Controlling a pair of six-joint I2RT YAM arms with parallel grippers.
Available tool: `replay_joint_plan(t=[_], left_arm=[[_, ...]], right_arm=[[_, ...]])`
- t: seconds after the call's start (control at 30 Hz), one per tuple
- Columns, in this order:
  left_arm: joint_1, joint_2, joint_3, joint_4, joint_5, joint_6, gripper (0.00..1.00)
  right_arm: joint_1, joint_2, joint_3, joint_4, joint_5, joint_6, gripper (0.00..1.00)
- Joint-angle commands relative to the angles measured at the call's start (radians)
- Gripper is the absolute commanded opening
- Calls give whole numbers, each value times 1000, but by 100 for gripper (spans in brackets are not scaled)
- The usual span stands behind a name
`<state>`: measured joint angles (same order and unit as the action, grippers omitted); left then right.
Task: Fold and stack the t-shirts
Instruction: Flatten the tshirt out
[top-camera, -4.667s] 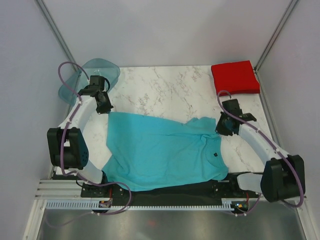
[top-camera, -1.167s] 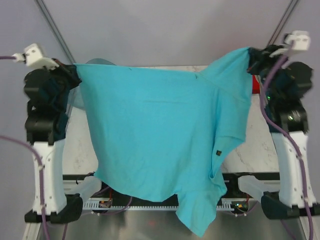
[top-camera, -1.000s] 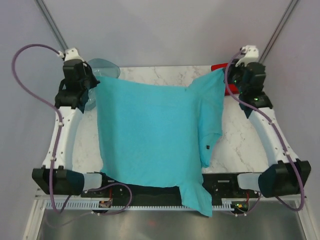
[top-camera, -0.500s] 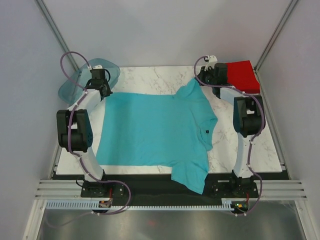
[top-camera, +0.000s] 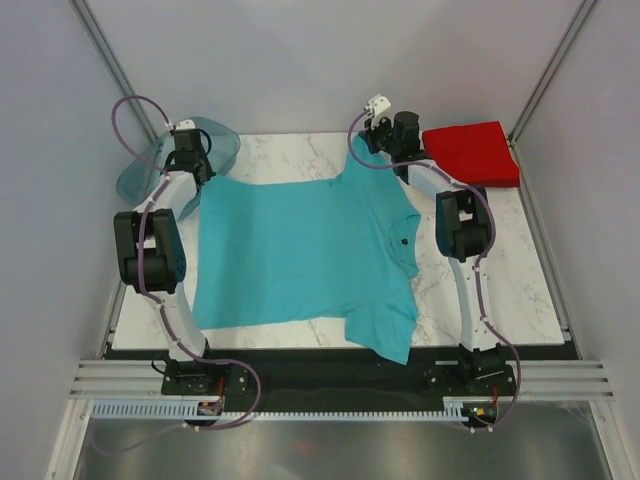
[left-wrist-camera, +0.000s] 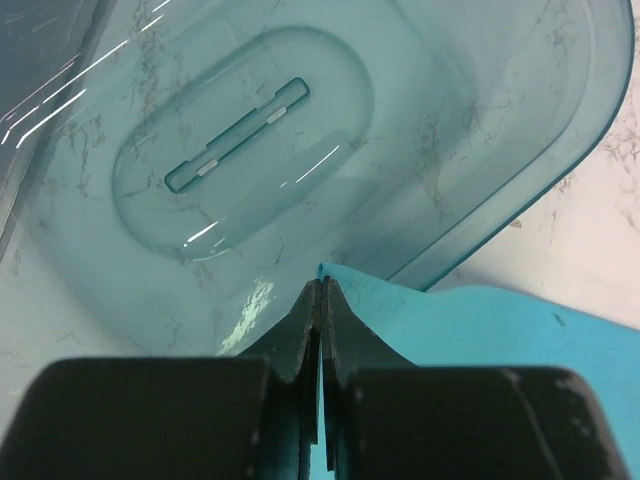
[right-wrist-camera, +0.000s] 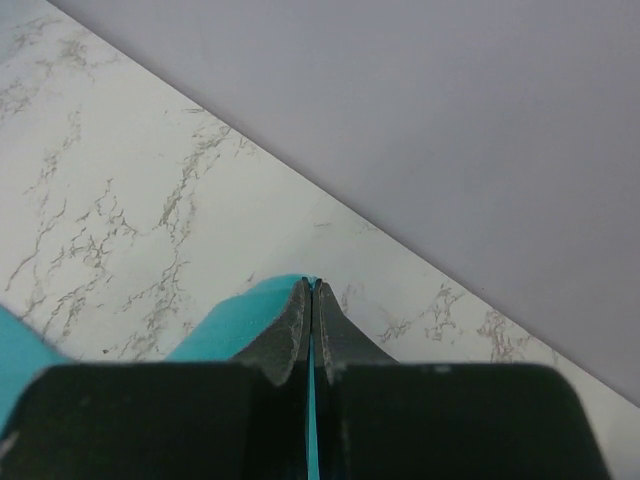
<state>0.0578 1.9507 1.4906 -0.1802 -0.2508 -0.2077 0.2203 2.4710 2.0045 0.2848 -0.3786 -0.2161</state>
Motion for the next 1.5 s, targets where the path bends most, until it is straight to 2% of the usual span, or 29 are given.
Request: replay_joint_plan(t=[0.0, 0.23, 0.43, 0.63, 0.77, 1.0, 1.47], left_arm=[[7, 19, 50, 47, -41, 51, 2], [20, 28, 69, 47, -36, 48, 2], [48, 4, 59, 48, 21, 2, 2], [50, -50, 28, 47, 44, -16, 2], [50, -177, 5, 45, 71, -38, 2], [50, -552, 16, 45, 65, -94, 2], [50, -1048, 23, -8, 7, -153, 2]], right_arm=[[8, 46, 62, 50, 33, -100, 0], [-2, 16, 14, 97, 83, -69, 0], [-22, -66, -99, 165, 90, -54, 0], [-33, -182, -199, 137, 118, -29, 0], [-33, -404, -315, 140, 162, -23, 0], [-33, -795, -394, 77, 202, 11, 0], [-35, -1408, -484, -240, 170, 24, 0]])
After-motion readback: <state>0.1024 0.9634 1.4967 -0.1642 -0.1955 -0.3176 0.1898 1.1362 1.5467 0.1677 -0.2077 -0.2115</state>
